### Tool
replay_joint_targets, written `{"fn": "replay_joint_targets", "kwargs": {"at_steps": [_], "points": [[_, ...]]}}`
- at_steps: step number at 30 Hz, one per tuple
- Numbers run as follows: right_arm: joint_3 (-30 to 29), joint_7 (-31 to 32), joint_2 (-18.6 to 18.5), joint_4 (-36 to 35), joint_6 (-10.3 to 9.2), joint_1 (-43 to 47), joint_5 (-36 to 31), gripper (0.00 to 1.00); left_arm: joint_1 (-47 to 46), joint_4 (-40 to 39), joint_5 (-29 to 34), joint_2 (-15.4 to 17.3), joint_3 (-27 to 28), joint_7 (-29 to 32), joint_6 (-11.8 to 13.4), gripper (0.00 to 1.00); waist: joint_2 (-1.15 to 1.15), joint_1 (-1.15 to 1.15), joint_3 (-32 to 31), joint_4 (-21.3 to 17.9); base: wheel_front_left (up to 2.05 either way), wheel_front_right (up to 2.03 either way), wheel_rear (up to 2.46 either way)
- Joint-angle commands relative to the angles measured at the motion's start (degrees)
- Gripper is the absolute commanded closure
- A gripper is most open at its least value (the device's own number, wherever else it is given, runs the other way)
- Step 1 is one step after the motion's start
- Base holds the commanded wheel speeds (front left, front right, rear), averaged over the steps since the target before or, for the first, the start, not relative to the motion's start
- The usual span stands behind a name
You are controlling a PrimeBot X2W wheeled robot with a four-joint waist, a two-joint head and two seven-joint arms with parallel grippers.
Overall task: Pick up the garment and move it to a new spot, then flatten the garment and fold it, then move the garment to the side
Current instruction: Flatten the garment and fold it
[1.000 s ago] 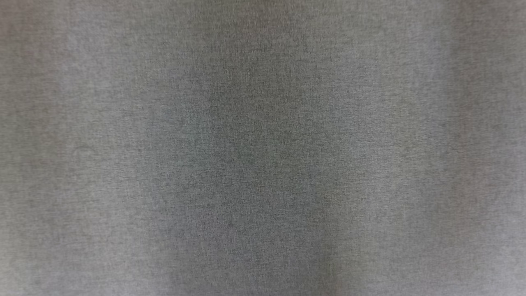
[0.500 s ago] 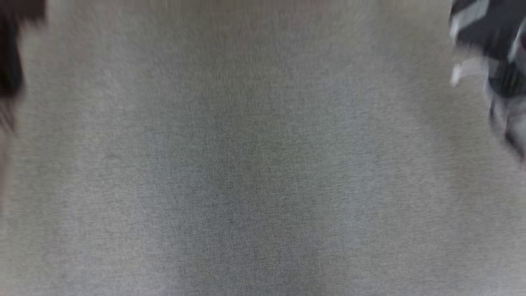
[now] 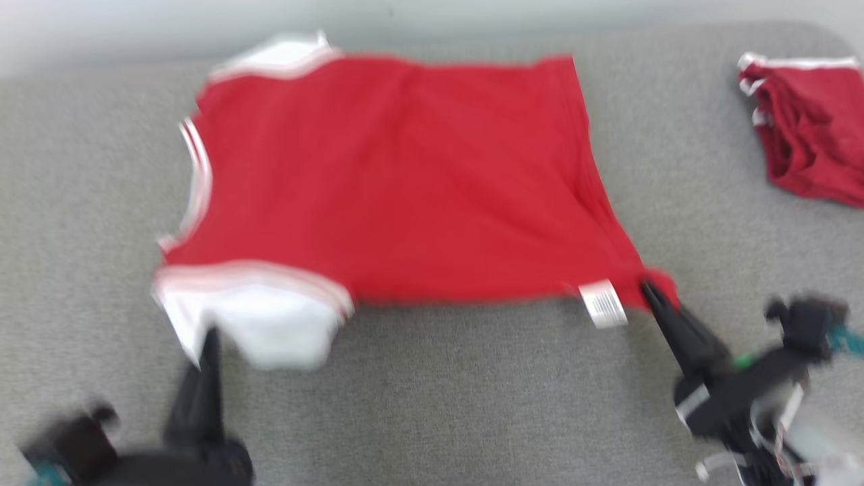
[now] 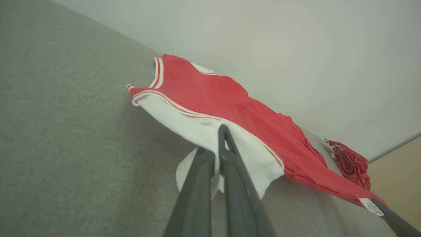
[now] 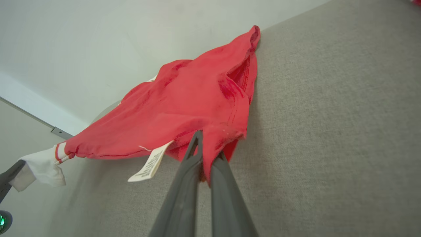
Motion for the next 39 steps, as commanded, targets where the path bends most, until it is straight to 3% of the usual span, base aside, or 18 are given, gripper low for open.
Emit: {"fn": "replay_joint_targets", "kwargs": {"at_steps": [1,7,12,20,24,32,39], "points": [[-1.77,-0.24,-0.06,-0.12,-0.15,4.16,0.27,1.00,3.98,0.53,0.74,-1.20,-0.03,-0.03,-0.46,1.00,0.01,0.03,-3.97,0.49,0.00,0.00,0.00],[-6.16,-0.24,0.34,-0.86,-0.15,17.37,-2.58,1.00,13.27,3.90,0.73,-5.94,-0.55,-0.03,-3.63,1.00,0.01,0.03,-6.98,1.94,0.00,0.00,0.00],[-8.60,-0.25,0.01,-1.46,-0.15,25.45,-5.74,1.00,18.33,6.99,1.52,-7.93,-0.26,-0.03,-5.45,1.00,0.01,0.03,-9.12,2.35,0.00,0.00,0.00],[-11.96,-0.26,1.03,-2.46,-0.15,31.77,-8.39,1.00,20.44,9.58,2.43,-8.00,0.67,-0.02,-7.57,1.00,0.01,0.03,-9.84,2.64,0.00,0.00,0.00],[-12.73,0.78,2.65,-4.11,-0.15,30.55,-10.17,1.00,17.44,9.32,3.72,-7.54,0.85,-0.01,-8.53,1.00,0.01,0.03,-9.29,2.34,0.00,0.00,0.00],[-14.91,3.94,5.12,-6.56,-0.15,23.22,-10.09,1.00,7.08,8.27,6.88,-3.33,0.08,4.33,-9.54,1.00,0.01,0.03,-6.63,-0.01,0.00,0.00,0.00],[-14.77,6.39,7.61,0.36,-0.15,12.85,-10.37,1.00,-6.40,17.82,7.25,-1.48,0.04,7.50,-12.34,1.00,0.01,0.03,-3.52,-2.17,0.00,0.00,0.00]]}}
